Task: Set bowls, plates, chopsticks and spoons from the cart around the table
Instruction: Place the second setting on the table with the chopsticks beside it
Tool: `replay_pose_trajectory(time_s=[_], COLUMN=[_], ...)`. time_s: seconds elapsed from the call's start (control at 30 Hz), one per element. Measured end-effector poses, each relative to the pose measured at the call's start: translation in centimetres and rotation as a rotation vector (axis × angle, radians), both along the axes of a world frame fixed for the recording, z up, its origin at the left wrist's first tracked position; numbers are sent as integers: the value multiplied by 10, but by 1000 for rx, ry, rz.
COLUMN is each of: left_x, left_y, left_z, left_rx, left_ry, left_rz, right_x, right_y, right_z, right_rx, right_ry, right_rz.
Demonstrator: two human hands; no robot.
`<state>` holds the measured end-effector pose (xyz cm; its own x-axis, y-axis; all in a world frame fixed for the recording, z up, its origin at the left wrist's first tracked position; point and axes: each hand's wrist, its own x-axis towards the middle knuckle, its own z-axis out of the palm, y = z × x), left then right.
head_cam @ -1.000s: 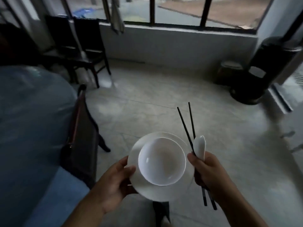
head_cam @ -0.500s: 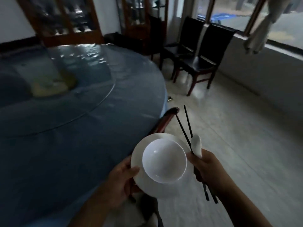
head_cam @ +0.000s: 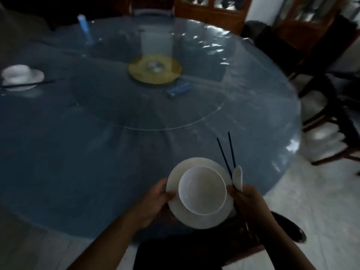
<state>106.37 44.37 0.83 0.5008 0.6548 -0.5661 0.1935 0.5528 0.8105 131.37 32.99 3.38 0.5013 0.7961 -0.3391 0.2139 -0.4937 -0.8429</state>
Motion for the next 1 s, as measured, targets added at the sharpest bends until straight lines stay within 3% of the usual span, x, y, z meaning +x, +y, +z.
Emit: replay_pose_trajectory(time_s=[0.23,0.37,0.6,0.7,0.87,1.0], left_x=[30,50,66,71,69,65], left_y=[42,48,50,47,43,27], left_z=[-44,-69,-94,-96,-77,-33], left_rx=[266,279,337,383,402,420], left_ry=[280,401,657,657,811,803], left_rz=[15,118,87,162,116,274], right_x=[47,58,61,62,68,75], right_y=[91,118,136,136,126,120], right_z=[-71,-106,-126,-129,-109,-74], right_rx=[-159,-233,-298,-281,-234,-133], right_ry=[-84,-186,-177,-179,-61,165], right_rz=[211,305,272,248,143,62])
